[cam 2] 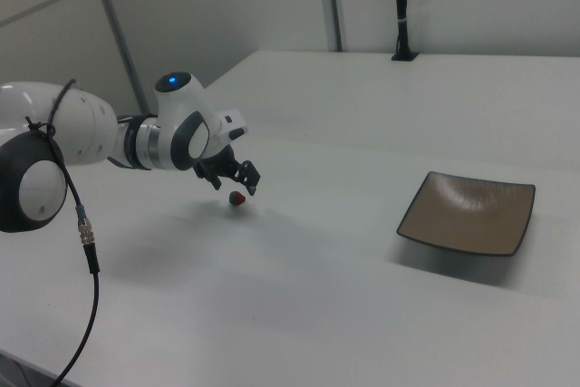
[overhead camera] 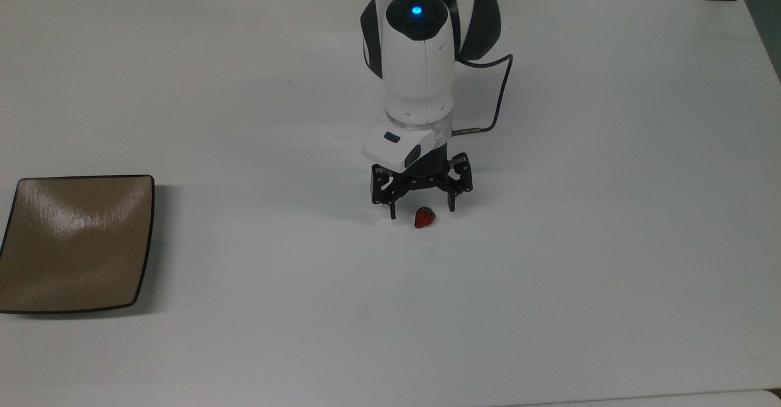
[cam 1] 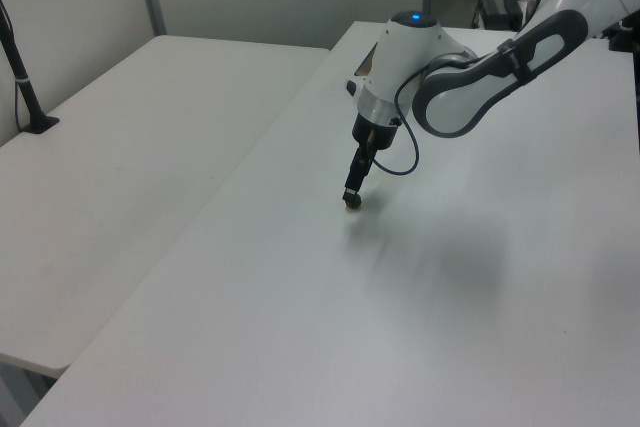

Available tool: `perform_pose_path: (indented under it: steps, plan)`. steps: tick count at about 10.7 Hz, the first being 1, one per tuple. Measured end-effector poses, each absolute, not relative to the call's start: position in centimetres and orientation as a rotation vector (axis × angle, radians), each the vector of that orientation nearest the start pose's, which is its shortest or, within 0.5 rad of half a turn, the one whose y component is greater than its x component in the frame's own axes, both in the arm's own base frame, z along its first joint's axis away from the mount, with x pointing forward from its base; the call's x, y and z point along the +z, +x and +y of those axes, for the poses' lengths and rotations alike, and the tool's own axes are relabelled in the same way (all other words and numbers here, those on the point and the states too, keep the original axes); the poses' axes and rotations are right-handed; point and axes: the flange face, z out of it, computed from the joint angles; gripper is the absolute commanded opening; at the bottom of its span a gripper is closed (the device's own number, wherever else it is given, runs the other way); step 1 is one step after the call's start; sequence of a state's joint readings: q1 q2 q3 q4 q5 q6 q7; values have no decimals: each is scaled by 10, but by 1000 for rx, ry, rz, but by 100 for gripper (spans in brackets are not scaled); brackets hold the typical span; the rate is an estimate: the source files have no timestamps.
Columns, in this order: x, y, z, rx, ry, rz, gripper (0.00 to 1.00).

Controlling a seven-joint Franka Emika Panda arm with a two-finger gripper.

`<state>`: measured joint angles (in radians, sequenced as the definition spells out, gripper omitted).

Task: Strawberries on a ceramic plate
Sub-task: 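Lower the open gripper around the strawberry, then close the gripper on the strawberry and lift it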

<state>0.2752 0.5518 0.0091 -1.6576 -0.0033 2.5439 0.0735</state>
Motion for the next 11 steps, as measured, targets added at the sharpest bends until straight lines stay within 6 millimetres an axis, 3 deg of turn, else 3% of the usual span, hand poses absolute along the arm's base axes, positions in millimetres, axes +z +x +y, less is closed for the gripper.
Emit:
perform_pose_path:
  steps: [2,5,7,11]
  plan:
    - [312,684,201,-510,-3021,-330,66]
    - [306,684,203,-520,-3046,-435,24]
    - [306,684,203,-523,-3043,-508,11]
    - [316,686,203,-548,-3036,-529,9]
